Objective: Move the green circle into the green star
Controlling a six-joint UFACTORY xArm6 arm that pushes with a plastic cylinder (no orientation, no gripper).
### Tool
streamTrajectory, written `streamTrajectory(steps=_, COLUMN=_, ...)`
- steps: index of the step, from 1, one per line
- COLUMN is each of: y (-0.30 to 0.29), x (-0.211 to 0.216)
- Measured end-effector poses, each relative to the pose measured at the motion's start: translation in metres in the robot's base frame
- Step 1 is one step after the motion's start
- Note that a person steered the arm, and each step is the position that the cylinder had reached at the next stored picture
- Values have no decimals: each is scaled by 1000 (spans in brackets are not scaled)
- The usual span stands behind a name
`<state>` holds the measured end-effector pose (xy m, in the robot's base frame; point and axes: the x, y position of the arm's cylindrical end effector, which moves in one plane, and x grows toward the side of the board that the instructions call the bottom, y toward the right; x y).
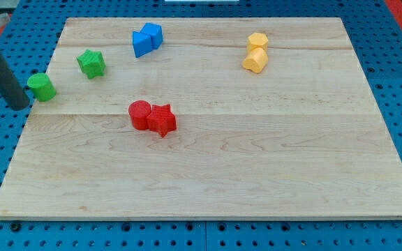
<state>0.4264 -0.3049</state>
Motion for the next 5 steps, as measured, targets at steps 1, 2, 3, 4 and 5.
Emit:
streamTrajectory(steps=1, y=0, x=-12)
streamTrajectory(steps=2, y=0, x=-29)
streamTrajectory(steps=3, y=28, x=-49)
streamTrajectory(steps=4, y=50, x=-81)
streamTrajectory(steps=5, y=54, x=-63)
